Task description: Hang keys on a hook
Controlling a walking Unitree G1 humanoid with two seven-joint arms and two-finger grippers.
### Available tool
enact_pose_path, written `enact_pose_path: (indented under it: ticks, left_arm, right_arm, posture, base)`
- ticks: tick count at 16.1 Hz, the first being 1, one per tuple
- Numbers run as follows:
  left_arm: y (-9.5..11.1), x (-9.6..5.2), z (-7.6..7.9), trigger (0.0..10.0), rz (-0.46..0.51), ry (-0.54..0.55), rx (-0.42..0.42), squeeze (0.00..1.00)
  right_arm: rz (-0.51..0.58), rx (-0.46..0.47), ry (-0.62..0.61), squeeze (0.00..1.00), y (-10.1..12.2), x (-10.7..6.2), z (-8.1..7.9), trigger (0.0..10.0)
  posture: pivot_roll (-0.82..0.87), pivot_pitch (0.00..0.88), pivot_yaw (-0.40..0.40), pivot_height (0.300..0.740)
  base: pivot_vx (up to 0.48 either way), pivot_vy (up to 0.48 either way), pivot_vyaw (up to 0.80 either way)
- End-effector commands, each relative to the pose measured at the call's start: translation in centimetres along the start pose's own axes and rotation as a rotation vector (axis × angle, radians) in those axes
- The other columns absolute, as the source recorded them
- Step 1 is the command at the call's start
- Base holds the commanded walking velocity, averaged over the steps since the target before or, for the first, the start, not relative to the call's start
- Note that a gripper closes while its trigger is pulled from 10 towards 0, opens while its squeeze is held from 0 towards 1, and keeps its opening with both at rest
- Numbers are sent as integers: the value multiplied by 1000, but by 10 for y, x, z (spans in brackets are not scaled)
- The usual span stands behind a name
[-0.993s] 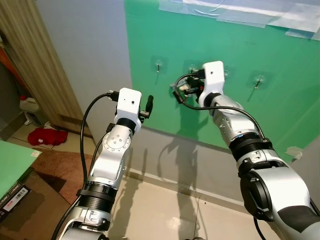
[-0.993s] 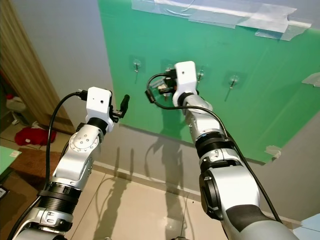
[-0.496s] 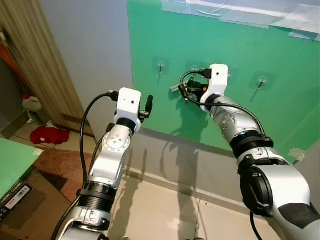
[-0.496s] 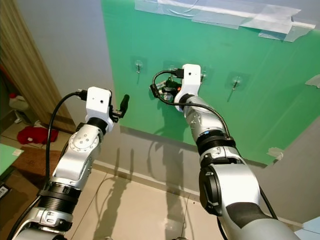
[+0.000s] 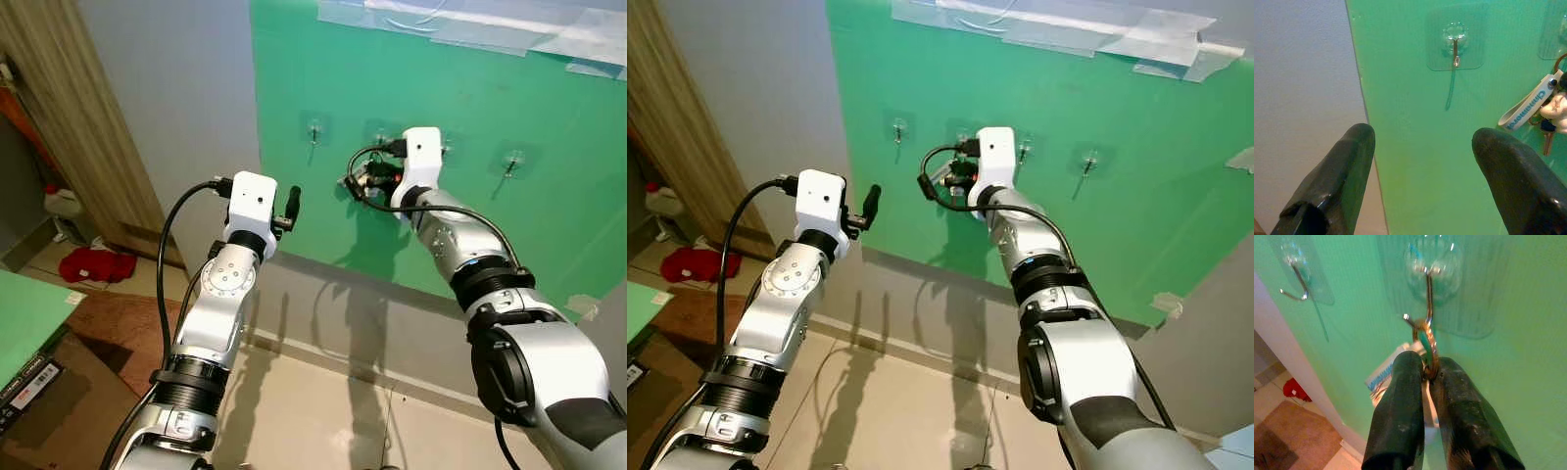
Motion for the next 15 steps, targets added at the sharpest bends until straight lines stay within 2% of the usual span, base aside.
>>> enact_pose_path:
  ticks: [1, 15]
  left_arm:
    - [4, 2, 1, 10000, 7, -4, 2, 0]
    - [0, 1, 2, 10000, -11, -14, -3, 0]
  right_arm:
    - [-37, -3, -11, 1000, -12, -2, 2, 10000]
    - [1, -57, -34, 1000, -8, -4, 4, 10000]
  posture:
    - [-29, 0, 1, 740]
    - [-31, 0, 4, 740]
  base:
    - [0, 0, 0]
    - [0, 0, 0]
Point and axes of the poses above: a point about 5 cm out from each wrist's last joint towards the gripper, its own x axis pointing out of the wrist towards the gripper, its own y axis along the axis of the wrist's last joint, z = x × y, the point moved 2 cm from there along x, pointing out of the wrist towards the gripper, and after that the axes turned 10 degrees about -x, right-handed, at the moved point
